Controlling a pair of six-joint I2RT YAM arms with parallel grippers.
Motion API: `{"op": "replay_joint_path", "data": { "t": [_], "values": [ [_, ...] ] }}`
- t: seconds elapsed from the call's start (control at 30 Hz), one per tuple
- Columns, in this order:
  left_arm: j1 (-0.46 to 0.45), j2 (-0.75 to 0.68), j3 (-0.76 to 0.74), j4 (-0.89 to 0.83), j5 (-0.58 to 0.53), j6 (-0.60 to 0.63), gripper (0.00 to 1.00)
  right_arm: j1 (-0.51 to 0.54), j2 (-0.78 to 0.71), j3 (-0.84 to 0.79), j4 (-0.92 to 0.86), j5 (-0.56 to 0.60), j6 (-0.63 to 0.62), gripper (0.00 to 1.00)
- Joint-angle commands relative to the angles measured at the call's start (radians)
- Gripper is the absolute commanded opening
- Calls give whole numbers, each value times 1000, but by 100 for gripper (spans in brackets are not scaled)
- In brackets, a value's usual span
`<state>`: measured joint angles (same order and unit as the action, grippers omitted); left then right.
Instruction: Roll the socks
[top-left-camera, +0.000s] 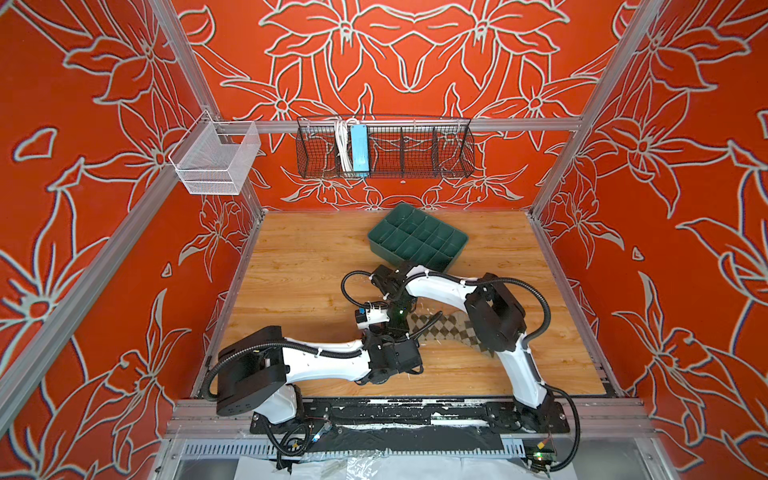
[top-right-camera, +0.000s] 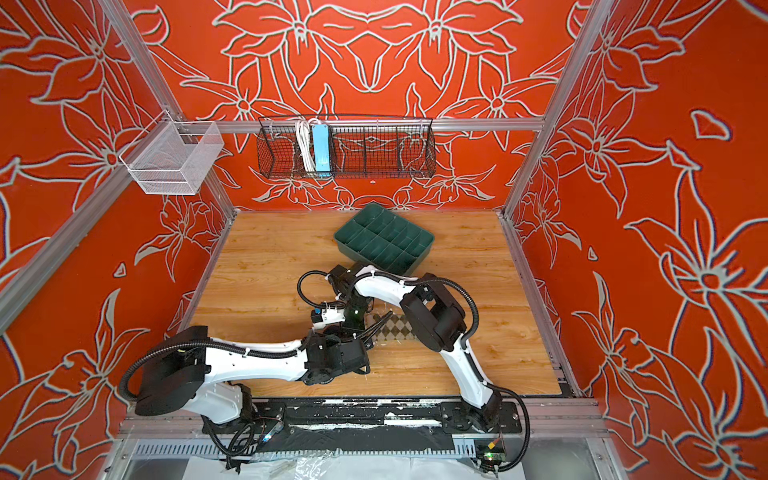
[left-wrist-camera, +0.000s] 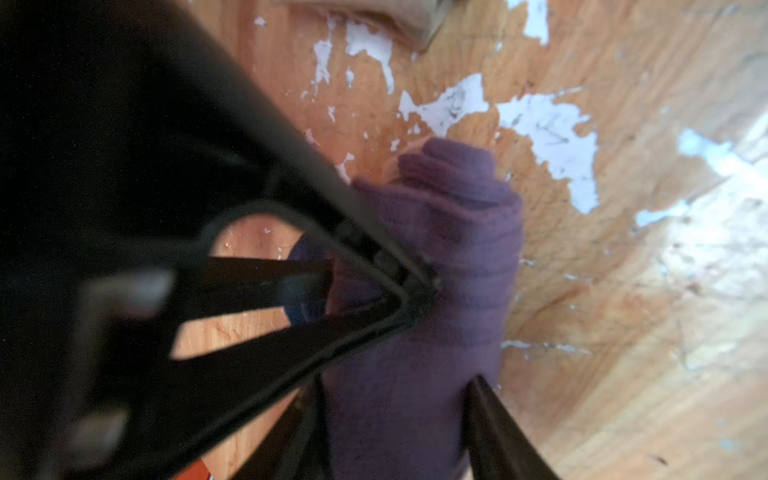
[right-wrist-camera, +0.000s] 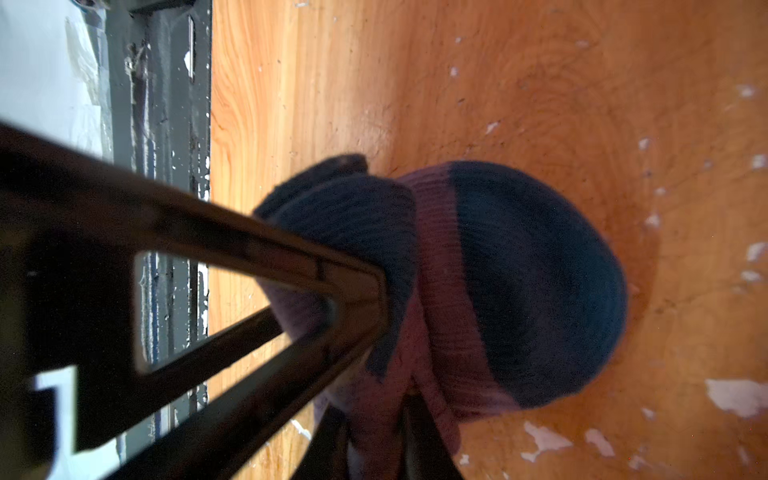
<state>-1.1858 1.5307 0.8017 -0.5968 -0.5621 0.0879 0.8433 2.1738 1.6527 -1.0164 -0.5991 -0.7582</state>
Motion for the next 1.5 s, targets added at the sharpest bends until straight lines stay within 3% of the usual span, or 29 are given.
{"op": "replay_joint_path", "data": {
  "t": [0.0,0.13,0.23,0.47,0.6,0.67,0.8,0.87,1.0,1.1,1.27,1.37,1.47],
  "values": [
    [-1,47,14,13,45,40,41,-28,-21,-70,100,38,7,21],
    [9,70,-2,96,94,116,12,-65,-107,-152,198,3,56,25],
    [23,87,-24,176,136,189,2,-92,-185,-222,261,-8,89,27],
    [115,76,-86,294,279,419,0,-174,-375,-378,387,-22,191,37],
    [231,11,-79,236,481,530,0,-243,-520,-480,506,-11,294,39],
    [291,-23,-82,207,593,610,0,-285,-612,-539,587,42,367,39],
    [382,-25,-55,154,702,695,0,-344,-799,-649,696,160,454,43],
    [421,0,-21,103,754,740,0,-346,-910,-703,720,206,443,47],
    [482,80,78,-11,855,779,0,-338,-1089,-801,705,184,346,50],
    [522,136,149,-73,918,778,0,-273,-1223,-863,678,263,261,50],
    [555,191,209,-134,947,788,0,1,-1419,-1016,684,413,-58,57],
    [569,220,244,-169,971,790,0,134,-1382,-1058,711,510,-156,58],
    [584,249,277,-203,982,792,0,243,-1228,-1062,806,635,-232,60]
  ]
}}
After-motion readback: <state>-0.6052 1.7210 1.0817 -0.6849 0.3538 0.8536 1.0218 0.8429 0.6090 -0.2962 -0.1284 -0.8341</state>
